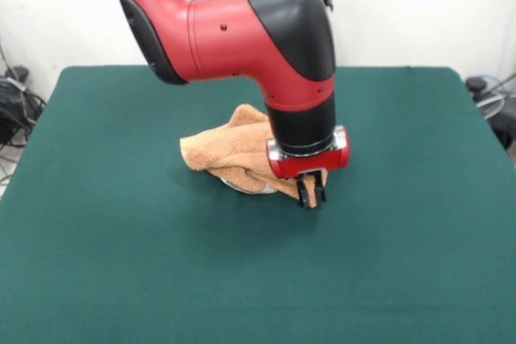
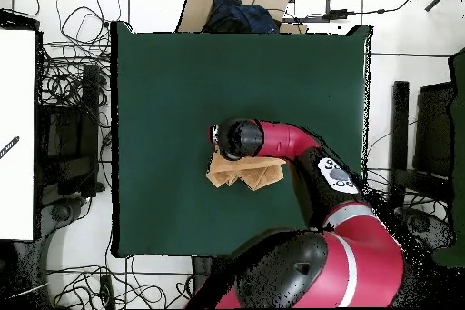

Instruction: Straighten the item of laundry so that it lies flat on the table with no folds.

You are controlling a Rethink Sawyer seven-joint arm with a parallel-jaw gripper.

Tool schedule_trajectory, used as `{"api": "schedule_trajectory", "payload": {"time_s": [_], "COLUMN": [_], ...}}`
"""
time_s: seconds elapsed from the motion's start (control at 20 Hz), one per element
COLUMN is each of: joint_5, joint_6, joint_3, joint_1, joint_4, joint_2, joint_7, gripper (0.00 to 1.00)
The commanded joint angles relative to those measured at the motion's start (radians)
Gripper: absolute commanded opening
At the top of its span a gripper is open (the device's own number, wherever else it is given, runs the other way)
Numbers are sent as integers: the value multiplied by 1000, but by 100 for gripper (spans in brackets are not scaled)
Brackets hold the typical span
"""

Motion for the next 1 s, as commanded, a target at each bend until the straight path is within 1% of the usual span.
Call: {"api": "schedule_trajectory", "payload": {"time_s": [0.05, 0.15, 0.35, 0.5, 0.65, 0.75, 0.9, 1.0], "joint_5": [-66, -53, -15, 2, 25, 36, 53, 64], "joint_6": [-63, -46, 14, 46, 75, 76, 55, 60], "joint_3": [-22, -19, -13, -12, -2, 8, 28, 27], "joint_1": [42, 42, 44, 47, 40, 30, 13, 18], "joint_4": [77, 106, 172, 191, 232, 260, 288, 297], "joint_2": [-22, -56, -153, -193, -252, -278, -288, -304], "joint_7": [81, 88, 105, 106, 110, 112, 118, 123], "gripper": [0, 0, 0, 0, 0, 0, 0, 0]}}
